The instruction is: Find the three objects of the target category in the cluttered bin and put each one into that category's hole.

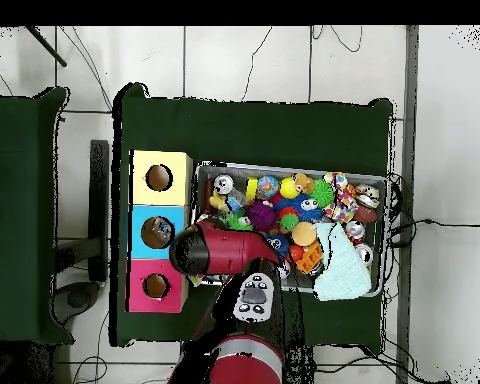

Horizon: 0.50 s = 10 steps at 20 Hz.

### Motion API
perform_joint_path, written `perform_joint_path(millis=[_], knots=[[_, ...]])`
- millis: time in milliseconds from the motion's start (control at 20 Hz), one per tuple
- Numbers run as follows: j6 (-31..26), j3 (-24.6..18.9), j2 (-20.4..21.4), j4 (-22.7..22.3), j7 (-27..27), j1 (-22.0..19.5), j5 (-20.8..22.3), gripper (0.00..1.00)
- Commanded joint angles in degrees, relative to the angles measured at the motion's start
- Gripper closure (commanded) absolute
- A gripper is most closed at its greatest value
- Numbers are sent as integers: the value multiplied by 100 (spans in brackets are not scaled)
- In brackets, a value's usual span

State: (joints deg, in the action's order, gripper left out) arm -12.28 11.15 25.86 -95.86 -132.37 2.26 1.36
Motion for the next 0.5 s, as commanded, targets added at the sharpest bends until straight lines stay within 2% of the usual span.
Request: perform_joint_path(millis=[50, 300, 500], knots=[[154, 8, -215, 40, -966, 185, -276, 100], [-279, -16, 463, -238, -814, 185, -304, 100], [-381, -61, 710, -421, -869, 196, -384, 100]])
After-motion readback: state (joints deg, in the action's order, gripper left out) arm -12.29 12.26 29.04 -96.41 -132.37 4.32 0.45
